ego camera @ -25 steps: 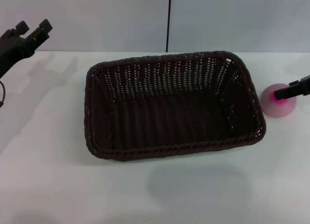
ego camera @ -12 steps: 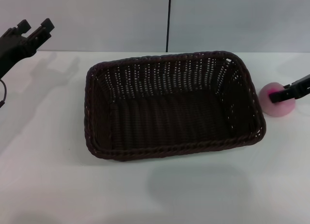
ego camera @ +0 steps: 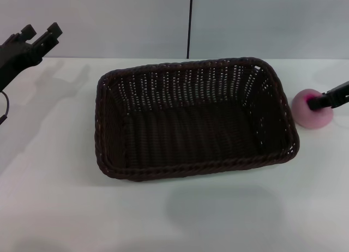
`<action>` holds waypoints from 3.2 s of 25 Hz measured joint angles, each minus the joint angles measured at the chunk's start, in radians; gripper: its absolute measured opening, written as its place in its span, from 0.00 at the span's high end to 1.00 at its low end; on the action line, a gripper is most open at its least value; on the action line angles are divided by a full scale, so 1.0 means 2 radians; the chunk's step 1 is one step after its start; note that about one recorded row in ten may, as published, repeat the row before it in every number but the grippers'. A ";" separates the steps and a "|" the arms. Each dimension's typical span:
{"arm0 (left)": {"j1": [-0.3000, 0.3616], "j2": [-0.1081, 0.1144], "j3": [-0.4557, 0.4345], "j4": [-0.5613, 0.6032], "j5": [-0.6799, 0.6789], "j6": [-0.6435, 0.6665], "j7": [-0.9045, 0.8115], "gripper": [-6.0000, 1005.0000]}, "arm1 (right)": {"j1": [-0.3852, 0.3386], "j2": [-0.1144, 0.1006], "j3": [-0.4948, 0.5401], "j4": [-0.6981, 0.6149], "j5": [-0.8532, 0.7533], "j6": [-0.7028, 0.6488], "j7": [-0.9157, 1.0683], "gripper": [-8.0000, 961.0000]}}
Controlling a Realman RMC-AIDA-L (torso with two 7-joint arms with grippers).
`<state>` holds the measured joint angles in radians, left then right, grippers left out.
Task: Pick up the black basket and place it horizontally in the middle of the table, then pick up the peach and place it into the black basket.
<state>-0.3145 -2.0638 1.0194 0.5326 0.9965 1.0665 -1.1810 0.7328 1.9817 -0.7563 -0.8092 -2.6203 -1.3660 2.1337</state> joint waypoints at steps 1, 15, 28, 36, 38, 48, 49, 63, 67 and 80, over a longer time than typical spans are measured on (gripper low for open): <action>0.000 0.000 0.000 0.000 0.000 0.000 0.000 0.22 | -0.002 0.001 0.000 -0.001 0.006 0.002 0.000 0.74; 0.000 0.000 -0.002 0.000 -0.002 0.007 -0.001 0.22 | -0.026 0.009 0.001 -0.039 0.038 0.006 -0.002 0.88; 0.002 0.001 -0.002 0.000 -0.012 0.008 0.000 0.22 | -0.111 0.020 0.030 -0.146 0.297 -0.006 -0.007 0.95; 0.000 0.001 -0.007 0.000 -0.012 0.005 0.000 0.22 | -0.104 0.022 0.015 -0.125 0.448 -0.082 -0.053 0.96; -0.001 0.001 -0.010 -0.002 -0.012 0.004 0.000 0.22 | -0.086 0.019 -0.010 -0.103 0.445 -0.093 -0.066 0.96; -0.004 0.002 -0.020 -0.012 -0.013 0.007 0.001 0.22 | -0.025 0.027 -0.078 -0.060 0.331 -0.095 -0.086 0.73; -0.004 0.002 -0.020 -0.012 -0.013 0.007 0.001 0.22 | -0.025 0.027 -0.078 -0.060 0.331 -0.095 -0.086 0.68; -0.004 0.000 -0.020 -0.013 -0.013 0.014 0.000 0.22 | -0.045 0.028 -0.055 -0.059 0.335 -0.098 -0.086 0.46; -0.003 0.000 -0.020 -0.013 -0.013 0.019 -0.001 0.22 | -0.060 0.033 -0.012 -0.058 0.337 -0.097 -0.091 0.44; 0.001 -0.001 -0.021 -0.032 -0.026 0.042 -0.001 0.22 | -0.150 0.040 0.175 0.134 0.565 -0.053 -0.377 0.44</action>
<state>-0.3132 -2.0658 0.9767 0.4687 0.9442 1.1508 -1.1825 0.4324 2.0611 -0.4065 -0.5409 -1.4910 -1.4721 1.3803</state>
